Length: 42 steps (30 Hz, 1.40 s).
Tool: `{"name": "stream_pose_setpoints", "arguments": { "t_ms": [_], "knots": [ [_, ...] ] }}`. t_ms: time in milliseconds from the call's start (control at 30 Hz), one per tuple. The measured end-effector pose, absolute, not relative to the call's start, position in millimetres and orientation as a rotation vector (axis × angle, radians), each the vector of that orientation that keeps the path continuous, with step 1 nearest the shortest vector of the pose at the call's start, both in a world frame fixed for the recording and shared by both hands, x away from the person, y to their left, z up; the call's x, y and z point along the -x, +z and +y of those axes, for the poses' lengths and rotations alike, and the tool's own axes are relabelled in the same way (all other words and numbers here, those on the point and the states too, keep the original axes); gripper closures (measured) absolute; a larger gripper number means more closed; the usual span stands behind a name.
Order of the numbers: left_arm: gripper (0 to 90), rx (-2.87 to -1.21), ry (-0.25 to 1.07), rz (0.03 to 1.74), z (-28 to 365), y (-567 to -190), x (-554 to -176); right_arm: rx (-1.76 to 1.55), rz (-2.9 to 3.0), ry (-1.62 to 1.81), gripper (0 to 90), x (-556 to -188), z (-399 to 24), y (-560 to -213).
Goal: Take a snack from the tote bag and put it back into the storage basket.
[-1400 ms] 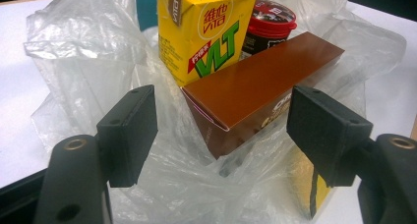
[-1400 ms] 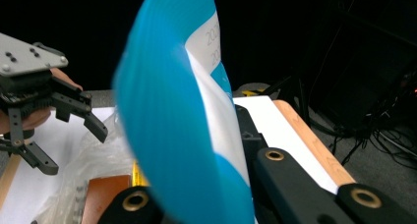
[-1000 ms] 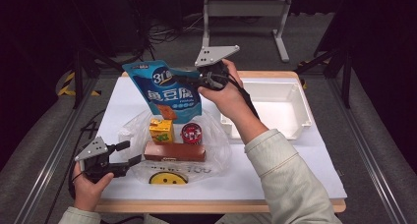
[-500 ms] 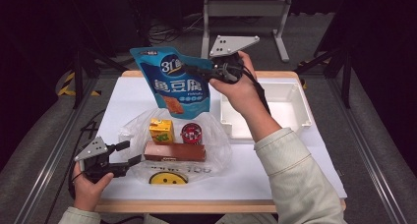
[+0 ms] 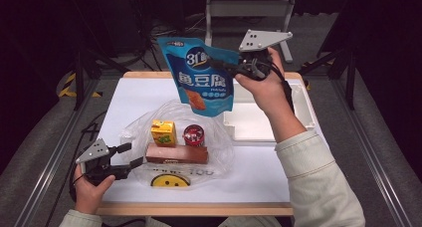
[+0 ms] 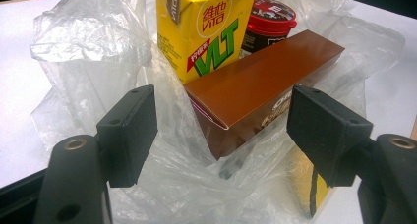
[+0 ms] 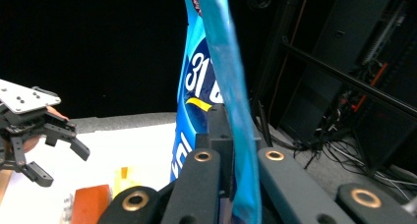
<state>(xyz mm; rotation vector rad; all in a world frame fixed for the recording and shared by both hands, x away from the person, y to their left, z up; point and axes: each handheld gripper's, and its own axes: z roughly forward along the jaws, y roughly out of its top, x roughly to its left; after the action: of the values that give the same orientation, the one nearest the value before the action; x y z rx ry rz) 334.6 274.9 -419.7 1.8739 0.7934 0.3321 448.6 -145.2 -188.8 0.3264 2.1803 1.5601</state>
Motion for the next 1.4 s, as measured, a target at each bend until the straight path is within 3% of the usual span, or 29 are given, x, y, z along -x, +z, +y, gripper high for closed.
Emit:
{"name": "stream_pose_setpoints", "arguments": {
  "t_ms": [633,1400],
  "knots": [
    [28.1,-1.879,0.335,0.795,275,-420,-335,-0.487,2.095,1.497,89.4,-456,-212,-191],
    [28.1,-1.875,0.336,0.794,276,-420,-335,-0.625,2.042,1.438,89.4,-472,-254,-202]
  ]
}}
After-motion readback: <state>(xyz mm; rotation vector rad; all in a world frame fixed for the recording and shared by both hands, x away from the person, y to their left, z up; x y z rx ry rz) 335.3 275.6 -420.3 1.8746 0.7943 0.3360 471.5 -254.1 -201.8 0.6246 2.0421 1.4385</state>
